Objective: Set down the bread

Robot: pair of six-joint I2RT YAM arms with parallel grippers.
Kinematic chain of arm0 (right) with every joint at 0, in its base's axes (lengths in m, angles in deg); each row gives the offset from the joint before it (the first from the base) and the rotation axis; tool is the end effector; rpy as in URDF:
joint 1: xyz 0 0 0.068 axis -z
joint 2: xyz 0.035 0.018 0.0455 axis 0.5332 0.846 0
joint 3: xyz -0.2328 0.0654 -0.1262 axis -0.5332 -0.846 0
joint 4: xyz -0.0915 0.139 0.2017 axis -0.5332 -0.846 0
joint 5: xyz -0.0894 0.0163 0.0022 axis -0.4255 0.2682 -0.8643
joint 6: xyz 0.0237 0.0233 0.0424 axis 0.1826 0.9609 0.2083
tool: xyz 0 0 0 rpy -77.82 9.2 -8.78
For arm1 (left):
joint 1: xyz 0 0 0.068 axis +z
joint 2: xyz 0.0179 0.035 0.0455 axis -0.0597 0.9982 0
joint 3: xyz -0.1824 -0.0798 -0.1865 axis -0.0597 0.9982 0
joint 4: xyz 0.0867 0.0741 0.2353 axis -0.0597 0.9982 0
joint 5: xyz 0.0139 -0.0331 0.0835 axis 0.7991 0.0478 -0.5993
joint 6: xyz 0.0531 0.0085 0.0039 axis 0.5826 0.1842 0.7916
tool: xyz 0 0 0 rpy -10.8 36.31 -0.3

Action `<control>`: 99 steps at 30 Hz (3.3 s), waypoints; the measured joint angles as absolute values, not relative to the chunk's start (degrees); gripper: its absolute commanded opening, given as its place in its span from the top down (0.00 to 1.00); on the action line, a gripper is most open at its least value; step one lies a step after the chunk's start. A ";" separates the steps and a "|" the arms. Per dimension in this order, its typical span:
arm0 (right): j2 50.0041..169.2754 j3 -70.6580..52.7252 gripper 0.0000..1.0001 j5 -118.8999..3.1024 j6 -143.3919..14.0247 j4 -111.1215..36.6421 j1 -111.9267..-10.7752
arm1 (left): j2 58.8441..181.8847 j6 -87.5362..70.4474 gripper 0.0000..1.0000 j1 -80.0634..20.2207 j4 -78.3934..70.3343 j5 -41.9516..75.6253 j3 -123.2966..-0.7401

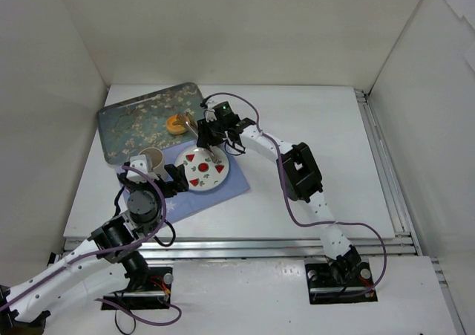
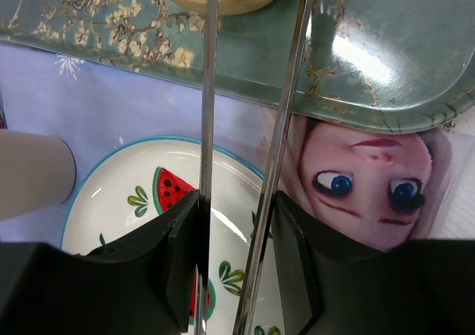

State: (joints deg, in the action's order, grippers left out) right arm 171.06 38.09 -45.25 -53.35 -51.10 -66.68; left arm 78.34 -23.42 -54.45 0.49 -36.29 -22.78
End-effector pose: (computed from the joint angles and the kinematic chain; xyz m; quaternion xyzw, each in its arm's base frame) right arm 0.4622 0.3321 0.1872 -0.2049 0.8497 0.3435 0.3435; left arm 0.1102 -0.0962 0.3119 -0.1145 0.7104 -0.1829 0.6699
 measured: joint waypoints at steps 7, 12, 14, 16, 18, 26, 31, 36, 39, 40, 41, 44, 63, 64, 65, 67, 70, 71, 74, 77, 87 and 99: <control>170.84 37.53 0.72 -45.29 -53.24 -50.91 -66.68 | 78.34 -23.42 0.01 -54.45 0.45 -36.29 -22.78; 169.92 36.43 0.79 -45.31 -53.30 -50.71 -66.68 | 78.34 -23.42 0.01 -54.45 0.34 -36.29 -22.78; 169.28 35.82 0.87 -45.31 -53.41 -50.71 -66.68 | 78.39 -23.42 0.01 -54.45 0.31 -36.29 -22.78; 168.63 35.41 0.90 -45.31 -53.46 -50.75 -66.68 | 78.45 -23.42 0.01 -54.45 0.31 -36.29 -22.78; 168.00 35.23 1.00 -45.31 -53.48 -50.75 -66.68 | 78.56 -23.42 0.01 -54.45 0.29 -36.29 -22.78; 165.09 33.63 1.00 -45.49 -53.91 -50.75 -66.68 | 78.61 -23.42 0.01 -54.45 0.29 -36.29 -22.78; 162.73 30.53 1.00 -45.84 -54.18 -50.62 -66.62 | 78.61 -23.40 0.01 -54.45 0.29 -36.33 -22.78; 154.38 18.58 1.00 -47.02 -54.57 -50.53 -66.22 | 78.72 -23.40 0.01 -54.45 0.27 -36.55 -22.78; 148.19 10.53 1.00 -47.76 -54.99 -50.77 -65.89 | 78.87 -23.42 0.01 -54.45 0.25 -36.53 -22.78; 146.34 8.26 1.00 -48.00 -55.05 -50.56 -65.87 | 78.89 -23.42 0.01 -54.45 0.25 -36.53 -22.78; 144.52 5.92 1.00 -48.33 -55.05 -50.08 -65.87 | 78.93 -23.42 0.01 -54.45 0.25 -36.53 -22.78; 140.17 0.32 1.00 -49.03 -54.94 -48.55 -65.87 | 78.98 -23.42 0.01 -54.45 0.23 -36.55 -22.78; 127.28 -21.84 1.00 -54.93 -50.00 -38.91 -73.81 | 79.83 -23.42 0.01 -54.45 -0.60 -36.00 -22.78; 127.28 -22.06 1.00 -55.12 -50.00 -38.45 -73.83 | 80.05 -23.42 0.01 -54.45 -0.60 -35.98 -22.78; 127.28 -22.25 1.00 -55.37 -50.00 -38.05 -73.83 | 80.29 -23.42 0.00 -54.45 -0.60 -35.98 -22.78; 127.28 -22.54 1.00 -55.56 -50.00 -37.64 -73.83 | 80.51 -23.42 0.01 -54.45 -0.60 -35.98 -22.78; 127.28 -22.78 0.94 -55.72 -50.02 -37.20 -73.85 | 80.60 -23.42 0.01 -54.45 -0.60 -35.98 -22.78; 127.28 -22.80 0.91 -55.78 -50.02 -37.14 -73.85 | 80.60 -23.42 0.01 -54.45 -0.60 -35.98 -22.78; 127.28 -22.80 0.74 -55.91 -50.02 -36.92 -73.87 | 80.57 -23.42 0.01 -54.45 -0.63 -36.00 -22.78; 127.28 -22.80 0.67 -56.00 -50.00 -36.94 -73.87 | 80.64 -23.40 0.01 -54.45 -0.67 -36.00 -22.78; 126.80 -22.78 0.56 -57.35 -50.68 -37.00 -73.87 | 80.86 -23.42 0.01 -54.45 -0.82 -35.98 -22.78; 125.16 -21.75 0.52 -58.40 -51.97 -37.97 -73.87 | 80.86 -23.40 0.01 -54.45 -0.91 -35.98 -22.78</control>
State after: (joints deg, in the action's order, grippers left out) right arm 125.16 -21.75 -58.40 -51.97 -37.97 -73.87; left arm 80.86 -23.40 -54.45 -0.91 -35.98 -22.78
